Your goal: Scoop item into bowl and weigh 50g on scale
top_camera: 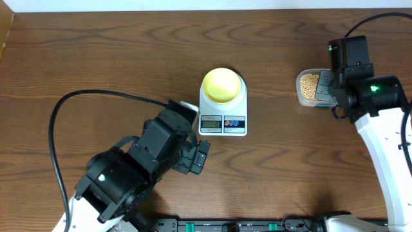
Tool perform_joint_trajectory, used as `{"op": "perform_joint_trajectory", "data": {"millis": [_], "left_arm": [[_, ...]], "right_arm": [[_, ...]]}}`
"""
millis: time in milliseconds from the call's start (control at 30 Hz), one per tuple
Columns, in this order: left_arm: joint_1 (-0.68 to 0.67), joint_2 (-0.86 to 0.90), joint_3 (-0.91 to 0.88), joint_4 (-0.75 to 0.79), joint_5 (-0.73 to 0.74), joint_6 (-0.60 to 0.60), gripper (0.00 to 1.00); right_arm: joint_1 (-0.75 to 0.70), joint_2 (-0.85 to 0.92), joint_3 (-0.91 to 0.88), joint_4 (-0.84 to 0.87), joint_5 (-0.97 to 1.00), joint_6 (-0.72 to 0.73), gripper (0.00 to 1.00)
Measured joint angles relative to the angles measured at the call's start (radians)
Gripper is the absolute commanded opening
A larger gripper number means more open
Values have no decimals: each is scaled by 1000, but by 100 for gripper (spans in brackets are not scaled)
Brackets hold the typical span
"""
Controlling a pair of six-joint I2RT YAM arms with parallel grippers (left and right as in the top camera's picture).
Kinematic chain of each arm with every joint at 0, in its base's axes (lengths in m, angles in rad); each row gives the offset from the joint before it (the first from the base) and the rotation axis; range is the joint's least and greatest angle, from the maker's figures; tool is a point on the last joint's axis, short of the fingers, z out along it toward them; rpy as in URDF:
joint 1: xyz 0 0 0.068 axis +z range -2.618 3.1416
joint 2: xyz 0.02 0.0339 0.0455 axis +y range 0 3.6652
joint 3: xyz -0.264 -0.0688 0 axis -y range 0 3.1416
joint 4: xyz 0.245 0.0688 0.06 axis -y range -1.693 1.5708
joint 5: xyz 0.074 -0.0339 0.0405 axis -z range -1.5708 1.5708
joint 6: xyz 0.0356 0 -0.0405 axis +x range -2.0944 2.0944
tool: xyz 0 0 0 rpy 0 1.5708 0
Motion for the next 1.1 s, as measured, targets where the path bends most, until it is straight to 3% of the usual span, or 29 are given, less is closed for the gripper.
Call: {"op": "perform_joint_trajectory", "data": {"millis": [467,1100], "left_arm": [[0,16,3,27,2,0,98],[0,17,66,22,32,4,98]], "right_arm": [[-34,8,-81,40,3,0,1],[-89,220,-85,154,3,-33,1]]}}
